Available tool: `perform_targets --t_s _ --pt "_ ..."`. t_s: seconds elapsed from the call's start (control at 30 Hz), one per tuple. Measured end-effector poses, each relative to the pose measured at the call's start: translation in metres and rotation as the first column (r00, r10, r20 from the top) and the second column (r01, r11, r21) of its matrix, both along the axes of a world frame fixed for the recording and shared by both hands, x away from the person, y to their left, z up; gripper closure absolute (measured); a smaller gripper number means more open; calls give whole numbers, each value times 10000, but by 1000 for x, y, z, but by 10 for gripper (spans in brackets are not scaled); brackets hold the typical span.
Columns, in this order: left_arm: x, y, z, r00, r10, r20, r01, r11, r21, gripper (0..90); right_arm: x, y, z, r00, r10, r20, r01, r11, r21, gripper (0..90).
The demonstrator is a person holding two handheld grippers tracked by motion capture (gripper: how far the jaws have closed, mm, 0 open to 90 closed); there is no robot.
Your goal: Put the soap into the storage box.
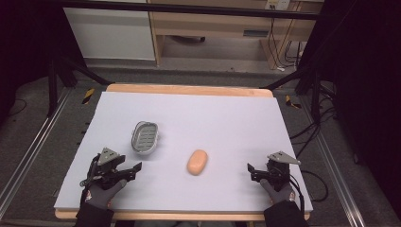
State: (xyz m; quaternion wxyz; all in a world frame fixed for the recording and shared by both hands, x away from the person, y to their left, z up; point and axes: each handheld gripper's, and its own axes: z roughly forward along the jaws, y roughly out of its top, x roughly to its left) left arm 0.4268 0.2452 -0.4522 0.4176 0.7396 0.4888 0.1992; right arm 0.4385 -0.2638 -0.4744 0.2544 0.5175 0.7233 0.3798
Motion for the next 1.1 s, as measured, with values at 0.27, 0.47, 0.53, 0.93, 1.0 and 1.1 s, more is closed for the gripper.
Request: perform_targets --t_s 0.27,0.47,0.53,0.93,1.0,1.1 --pt "-3 -12 2 9992 -383 65 383 9993 36 255 -1 1 1 10000 -39 36 40 10000 -76 69" --pt "-5 -20 5 9980 -610 142 611 9981 -59 256 -1 4 1 9999 53 130 -50 9997 -230 68" --pt "-5 -23 7 9975 -691 161 691 9976 -4 255 -2 4 2 10000 5 88 -3 9998 -196 68" --pt "-5 -36 11 9941 -1055 250 1053 9944 79 252 -3 5 2 9998 -55 216 60 9997 -253 64" --pt "-5 -39 12 9936 -1097 269 1096 9940 52 251 -3 5 3 9997 -67 250 73 9998 -207 61" --pt "-5 -43 14 9930 -1150 277 1150 9934 48 251 -3 5 3 9995 -118 290 125 9996 -253 60"
